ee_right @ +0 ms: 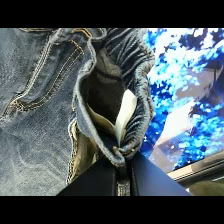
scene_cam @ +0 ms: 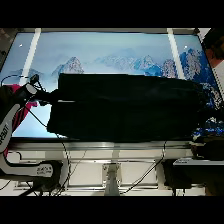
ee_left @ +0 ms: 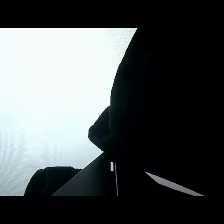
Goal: Fold the clothes and pants, and hang the long-sleeved shirts on hangers.
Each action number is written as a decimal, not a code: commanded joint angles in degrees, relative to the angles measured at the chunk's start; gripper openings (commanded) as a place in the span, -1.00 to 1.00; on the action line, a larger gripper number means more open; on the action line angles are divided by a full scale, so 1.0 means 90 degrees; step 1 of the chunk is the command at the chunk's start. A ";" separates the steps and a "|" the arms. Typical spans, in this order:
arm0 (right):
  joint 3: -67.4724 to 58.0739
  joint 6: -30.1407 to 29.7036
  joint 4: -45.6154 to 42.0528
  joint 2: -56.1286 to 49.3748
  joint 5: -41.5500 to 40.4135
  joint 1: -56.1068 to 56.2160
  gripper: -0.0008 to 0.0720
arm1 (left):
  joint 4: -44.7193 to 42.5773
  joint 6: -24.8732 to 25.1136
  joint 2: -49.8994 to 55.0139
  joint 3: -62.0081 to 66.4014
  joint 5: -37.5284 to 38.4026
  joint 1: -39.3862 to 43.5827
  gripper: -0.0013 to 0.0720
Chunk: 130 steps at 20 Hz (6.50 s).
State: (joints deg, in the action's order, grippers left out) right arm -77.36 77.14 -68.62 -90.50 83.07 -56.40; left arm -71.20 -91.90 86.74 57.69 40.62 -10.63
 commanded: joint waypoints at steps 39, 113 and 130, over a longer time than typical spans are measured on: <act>0.0000 -0.0369 0.0835 -0.0520 0.0267 0.0488 -0.85 | 0.0945 0.4813 -0.1921 -0.2242 0.3798 -0.3315 0.30; -0.1576 0.5379 0.1751 -0.1117 -0.4029 0.1430 -0.85 | 0.9534 0.4816 0.1251 0.0840 -0.1292 -0.0109 -0.93; -0.4427 0.4320 0.2790 -0.2518 -0.3368 0.1549 0.26 | 1.3330 0.7201 0.2727 0.3230 -0.1753 -0.0061 0.62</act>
State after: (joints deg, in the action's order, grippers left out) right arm -111.59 121.03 -42.06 -111.00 47.90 -42.52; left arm 48.97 -29.61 109.19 83.57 24.77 -11.09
